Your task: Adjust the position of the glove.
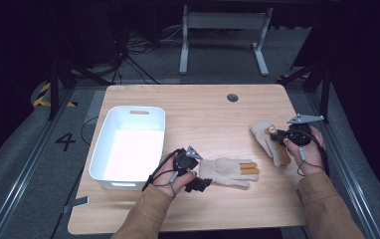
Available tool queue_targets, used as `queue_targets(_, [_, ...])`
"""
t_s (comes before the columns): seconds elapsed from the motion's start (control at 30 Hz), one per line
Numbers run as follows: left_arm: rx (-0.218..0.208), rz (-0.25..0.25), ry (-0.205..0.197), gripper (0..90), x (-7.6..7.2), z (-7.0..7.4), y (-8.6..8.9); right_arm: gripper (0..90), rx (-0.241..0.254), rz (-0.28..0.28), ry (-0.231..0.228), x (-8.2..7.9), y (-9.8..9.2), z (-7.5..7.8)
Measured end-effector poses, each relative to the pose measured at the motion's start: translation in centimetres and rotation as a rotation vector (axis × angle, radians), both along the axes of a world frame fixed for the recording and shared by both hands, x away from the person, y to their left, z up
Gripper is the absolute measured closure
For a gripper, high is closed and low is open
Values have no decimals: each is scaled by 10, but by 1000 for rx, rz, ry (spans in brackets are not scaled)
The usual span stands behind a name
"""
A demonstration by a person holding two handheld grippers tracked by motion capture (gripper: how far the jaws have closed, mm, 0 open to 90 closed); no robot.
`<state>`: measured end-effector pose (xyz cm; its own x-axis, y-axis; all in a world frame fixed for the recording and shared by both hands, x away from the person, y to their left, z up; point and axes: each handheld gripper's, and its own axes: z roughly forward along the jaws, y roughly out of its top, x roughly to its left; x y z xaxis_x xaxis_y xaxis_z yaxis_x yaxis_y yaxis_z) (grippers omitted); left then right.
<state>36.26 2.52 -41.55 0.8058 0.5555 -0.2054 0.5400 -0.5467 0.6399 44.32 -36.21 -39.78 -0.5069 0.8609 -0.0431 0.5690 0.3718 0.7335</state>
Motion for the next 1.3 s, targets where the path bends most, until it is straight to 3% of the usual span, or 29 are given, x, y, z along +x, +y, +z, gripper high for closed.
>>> queue_targets(0.33, [9, -41, 40, 180, 0, 5, 3, 706, 2, 89, 7, -7, 2, 17])
queue_targets(0.73, [9, -35, 34, 180, 0, 7, 5, 706, 1, 178, 32, -14, 10, 30])
queue_targets(1.03, [10, -26, 56, 184, 0, 8, 6, 705, 10, 294, 42, -20, 21, 40])
queue_targets(1.07, [10, -25, 53, 184, 0, 8, 7, 705, 28, 342, 49, -20, 22, 40])
queue_targets(1.1, [10, -25, 53, 184, 0, 8, 7, 705, 28, 342, 49, -20, 22, 40])
queue_targets(1.13, [10, -25, 53, 184, 0, 8, 7, 705, 34, 382, 46, -21, 24, 41])
queue_targets(1.3, [10, -26, 53, 184, 0, 8, 7, 705, 24, 434, 43, -23, 29, 43])
